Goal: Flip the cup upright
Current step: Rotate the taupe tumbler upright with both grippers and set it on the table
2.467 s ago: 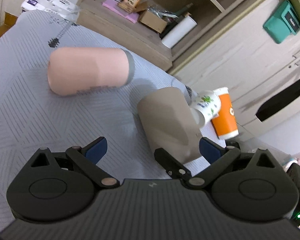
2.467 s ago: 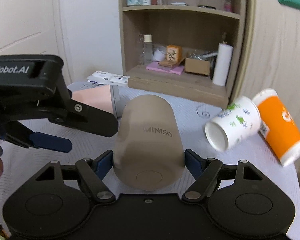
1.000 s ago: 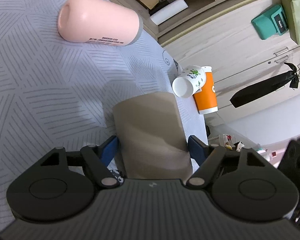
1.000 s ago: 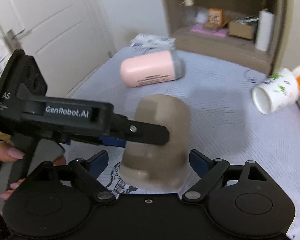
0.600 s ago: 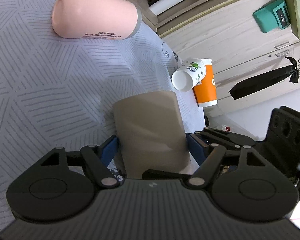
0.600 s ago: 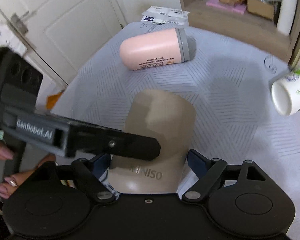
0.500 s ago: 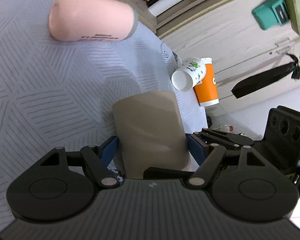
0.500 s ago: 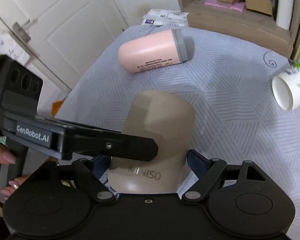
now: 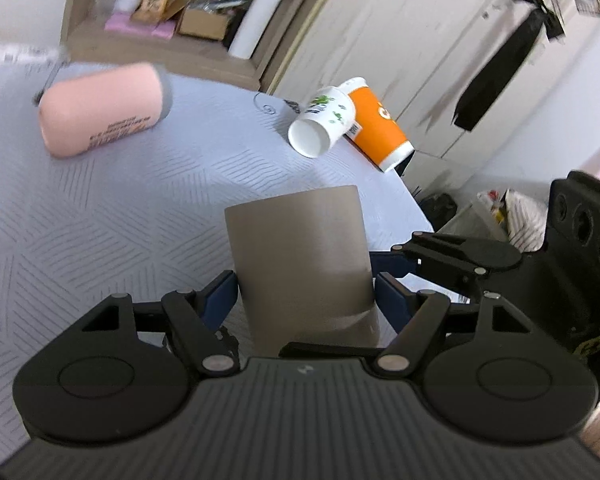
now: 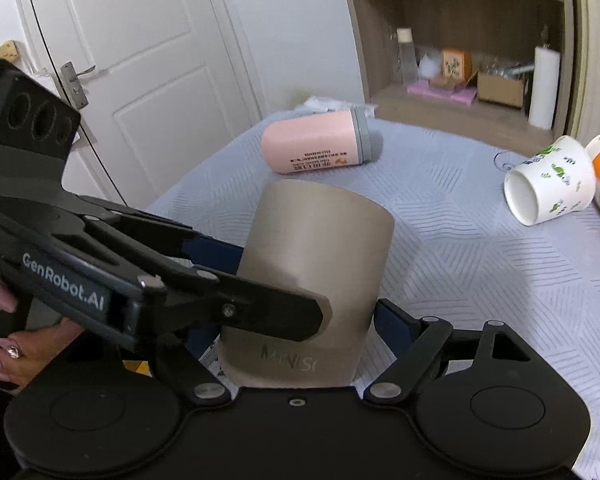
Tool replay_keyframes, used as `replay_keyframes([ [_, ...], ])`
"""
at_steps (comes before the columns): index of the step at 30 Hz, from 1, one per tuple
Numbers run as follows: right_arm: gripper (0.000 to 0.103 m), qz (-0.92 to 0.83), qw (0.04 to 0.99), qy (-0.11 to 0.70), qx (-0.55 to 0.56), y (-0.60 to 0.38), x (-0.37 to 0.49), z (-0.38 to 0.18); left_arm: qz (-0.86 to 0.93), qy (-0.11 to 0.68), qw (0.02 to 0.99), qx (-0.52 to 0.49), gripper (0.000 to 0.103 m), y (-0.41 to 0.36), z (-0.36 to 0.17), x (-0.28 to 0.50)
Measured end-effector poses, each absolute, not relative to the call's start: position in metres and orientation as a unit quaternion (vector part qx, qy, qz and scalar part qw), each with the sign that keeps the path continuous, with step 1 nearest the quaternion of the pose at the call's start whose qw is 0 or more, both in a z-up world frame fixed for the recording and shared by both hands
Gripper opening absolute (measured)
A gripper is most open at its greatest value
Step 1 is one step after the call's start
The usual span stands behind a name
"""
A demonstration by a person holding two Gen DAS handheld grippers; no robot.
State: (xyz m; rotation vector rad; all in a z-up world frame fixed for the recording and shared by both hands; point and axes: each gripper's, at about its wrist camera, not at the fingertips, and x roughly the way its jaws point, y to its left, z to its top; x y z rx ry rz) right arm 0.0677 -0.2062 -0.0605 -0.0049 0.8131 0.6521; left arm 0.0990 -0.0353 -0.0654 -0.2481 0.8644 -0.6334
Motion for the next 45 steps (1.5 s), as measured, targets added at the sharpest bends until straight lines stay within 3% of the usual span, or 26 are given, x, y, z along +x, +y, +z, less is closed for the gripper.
replay_keyframes([
  [10, 0.083, 0.246, 0.922, 0.295, 0.035, -0.217, 0.038, -0.071, -0.319, 0.375, 0.866, -0.086, 0.073, -0.045, -0.064, 0.096],
  [15, 0.082, 0.239, 0.934, 0.266, -0.010, -0.203, 0.046, -0.073, -0.308, 0.351, 0.882, -0.059, 0.072, -0.049, -0.057, 0.101],
  [28, 0.082, 0.217, 0.948, 0.230, -0.042, -0.187, 0.086, -0.076, -0.301, 0.299, 0.905, -0.031, 0.073, -0.042, -0.052, 0.133],
  [33, 0.082, 0.183, 0.956, 0.202, -0.107, -0.169, 0.092, -0.083, -0.305, 0.303, 0.902, -0.045, 0.073, -0.038, -0.057, 0.149],
  [45, 0.082, 0.189, 0.956, 0.202, -0.095, -0.177, 0.101, -0.086, -0.297, 0.287, 0.910, -0.030, 0.073, -0.048, -0.064, 0.150],
])
